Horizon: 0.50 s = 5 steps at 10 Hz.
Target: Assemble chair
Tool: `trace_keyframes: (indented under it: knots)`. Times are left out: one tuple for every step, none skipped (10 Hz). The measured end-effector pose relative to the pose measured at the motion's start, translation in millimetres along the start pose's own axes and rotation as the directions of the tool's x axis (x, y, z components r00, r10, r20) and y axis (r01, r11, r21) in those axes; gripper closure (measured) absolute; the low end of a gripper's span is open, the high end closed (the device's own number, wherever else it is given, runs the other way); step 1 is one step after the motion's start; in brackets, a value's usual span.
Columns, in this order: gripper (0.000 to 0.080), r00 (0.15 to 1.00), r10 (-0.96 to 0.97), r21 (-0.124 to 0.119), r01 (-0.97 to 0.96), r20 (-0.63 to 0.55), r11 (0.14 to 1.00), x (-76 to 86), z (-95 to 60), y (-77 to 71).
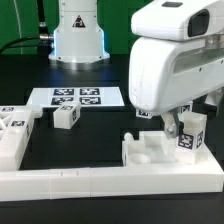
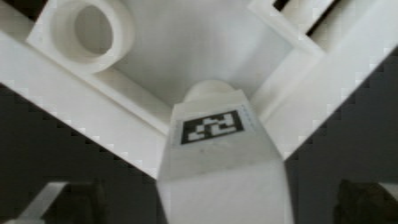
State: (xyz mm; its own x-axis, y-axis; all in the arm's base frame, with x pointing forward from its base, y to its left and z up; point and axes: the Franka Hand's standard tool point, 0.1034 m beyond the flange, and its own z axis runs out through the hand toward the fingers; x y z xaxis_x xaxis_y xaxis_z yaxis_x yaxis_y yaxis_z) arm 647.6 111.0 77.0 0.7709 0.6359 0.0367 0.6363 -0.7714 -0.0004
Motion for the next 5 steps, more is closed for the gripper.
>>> trace_keyframes:
  knots:
    - [0.0276,1.0,0.0,0.0,0.0,0.0,1.0,0.0,0.0,0.1]
    - [0.0414,1.0,0.002,0.0,-0.002,0.0,1.0,-0.1,0.1,0.1]
    - [0.0511,1.0,0.002,0.0,-0.002,0.0,1.0,-0.1,0.2,0.1]
    - [0.0511,1.0,0.026,0.001,-0.026,0.0,1.0,-0.1,0.2,0.0]
    - [0.0511,1.0,0.025,0.001,-0.025,0.0,1.0,-0.1,0.2,0.1]
